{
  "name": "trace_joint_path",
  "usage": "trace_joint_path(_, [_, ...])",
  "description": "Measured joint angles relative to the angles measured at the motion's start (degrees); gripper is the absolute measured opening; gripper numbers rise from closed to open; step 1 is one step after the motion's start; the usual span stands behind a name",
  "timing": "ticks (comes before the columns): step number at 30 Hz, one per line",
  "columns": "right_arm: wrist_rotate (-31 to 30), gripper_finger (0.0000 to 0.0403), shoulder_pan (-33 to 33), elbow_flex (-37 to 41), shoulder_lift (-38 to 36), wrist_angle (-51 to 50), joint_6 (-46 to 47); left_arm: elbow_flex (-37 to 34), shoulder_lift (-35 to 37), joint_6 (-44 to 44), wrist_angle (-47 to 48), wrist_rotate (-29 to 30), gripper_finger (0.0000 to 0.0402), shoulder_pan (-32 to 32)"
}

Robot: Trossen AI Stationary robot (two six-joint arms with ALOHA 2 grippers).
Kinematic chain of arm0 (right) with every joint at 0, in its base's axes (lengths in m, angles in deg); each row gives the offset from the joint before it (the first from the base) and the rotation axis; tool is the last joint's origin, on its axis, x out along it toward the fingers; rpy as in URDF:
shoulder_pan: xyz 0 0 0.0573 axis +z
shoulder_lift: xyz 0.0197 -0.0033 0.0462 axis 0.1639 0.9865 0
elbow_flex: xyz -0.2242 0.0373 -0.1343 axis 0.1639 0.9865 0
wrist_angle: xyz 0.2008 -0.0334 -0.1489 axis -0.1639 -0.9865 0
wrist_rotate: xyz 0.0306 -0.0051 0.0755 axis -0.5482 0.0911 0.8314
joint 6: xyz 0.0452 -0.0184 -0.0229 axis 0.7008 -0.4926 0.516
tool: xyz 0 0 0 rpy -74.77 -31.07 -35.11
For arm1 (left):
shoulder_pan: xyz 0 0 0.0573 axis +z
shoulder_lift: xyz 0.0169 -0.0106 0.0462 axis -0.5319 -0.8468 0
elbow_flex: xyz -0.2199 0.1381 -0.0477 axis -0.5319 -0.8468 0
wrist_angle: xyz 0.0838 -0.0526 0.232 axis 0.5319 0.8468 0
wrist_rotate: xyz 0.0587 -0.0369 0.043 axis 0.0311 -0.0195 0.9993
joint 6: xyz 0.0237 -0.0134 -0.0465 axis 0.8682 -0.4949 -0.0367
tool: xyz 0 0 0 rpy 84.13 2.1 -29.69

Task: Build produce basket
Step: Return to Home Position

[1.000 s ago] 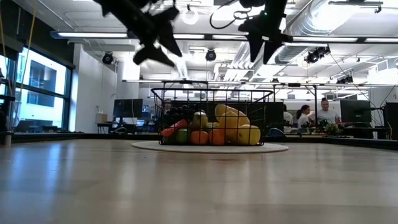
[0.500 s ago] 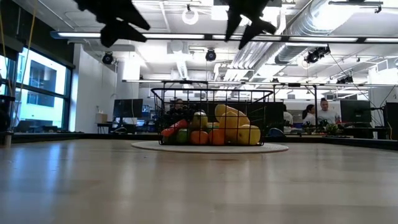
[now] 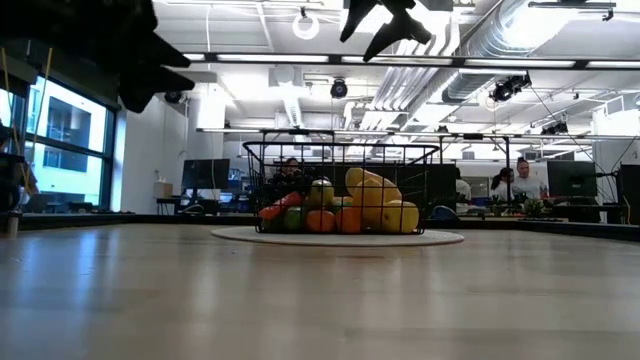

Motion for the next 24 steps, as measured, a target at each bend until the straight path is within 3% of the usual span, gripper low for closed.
trace_joint_path(5, [0.5, 0.0241, 1.3, 0.0, 0.0, 0.1, 0.6, -6.5, 5.8, 2.3, -3.6, -0.3, 0.0174, -0.9])
trace_joint_path(13, [-4.8, 0.0241, 2.9, 0.0, -2.0, 0.5, -3.3, -12.8, 11.6, 2.3, -6.7, -2.5, 0.0174, -0.9])
trace_joint_path(24, [-8.0, 0.0241, 0.8, 0.0, -15.3, 0.5, -16.3, -20.2, 12.6, -1.7, -17.3, -4.6, 0.0174, -0.9])
